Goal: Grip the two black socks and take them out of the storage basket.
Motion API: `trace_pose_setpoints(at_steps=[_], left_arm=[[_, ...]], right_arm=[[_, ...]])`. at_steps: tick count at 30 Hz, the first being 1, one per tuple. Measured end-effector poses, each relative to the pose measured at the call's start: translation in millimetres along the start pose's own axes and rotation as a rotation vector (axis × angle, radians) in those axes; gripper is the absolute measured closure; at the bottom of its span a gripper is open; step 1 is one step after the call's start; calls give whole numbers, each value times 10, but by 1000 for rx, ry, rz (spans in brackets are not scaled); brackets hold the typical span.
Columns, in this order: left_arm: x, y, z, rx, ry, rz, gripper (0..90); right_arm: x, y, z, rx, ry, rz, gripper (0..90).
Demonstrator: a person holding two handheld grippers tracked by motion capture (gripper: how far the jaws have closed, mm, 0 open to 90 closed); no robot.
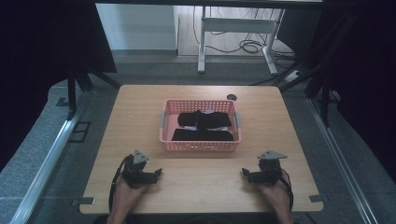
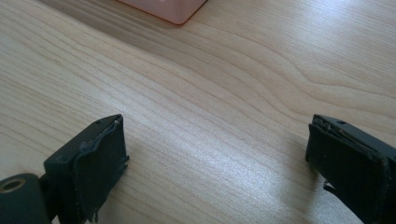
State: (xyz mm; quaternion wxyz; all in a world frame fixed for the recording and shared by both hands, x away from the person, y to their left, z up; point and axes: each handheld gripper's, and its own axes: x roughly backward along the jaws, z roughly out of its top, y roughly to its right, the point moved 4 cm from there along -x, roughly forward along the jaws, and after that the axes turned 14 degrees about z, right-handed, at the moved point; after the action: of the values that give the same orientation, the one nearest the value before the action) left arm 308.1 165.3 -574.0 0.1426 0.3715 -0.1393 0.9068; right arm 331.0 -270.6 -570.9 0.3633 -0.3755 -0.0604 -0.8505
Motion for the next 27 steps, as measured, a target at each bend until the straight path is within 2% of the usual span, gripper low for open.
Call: trace_pose_setpoints(at_steps=[19,27], left_arm=[[-1,-3,2,-3,1,0,119],[1,-4,2,-4,-1,1,120]], right_arm=[[13,-8,-11,1,1,1,62],[52,4,0,-2,-19,15,114]])
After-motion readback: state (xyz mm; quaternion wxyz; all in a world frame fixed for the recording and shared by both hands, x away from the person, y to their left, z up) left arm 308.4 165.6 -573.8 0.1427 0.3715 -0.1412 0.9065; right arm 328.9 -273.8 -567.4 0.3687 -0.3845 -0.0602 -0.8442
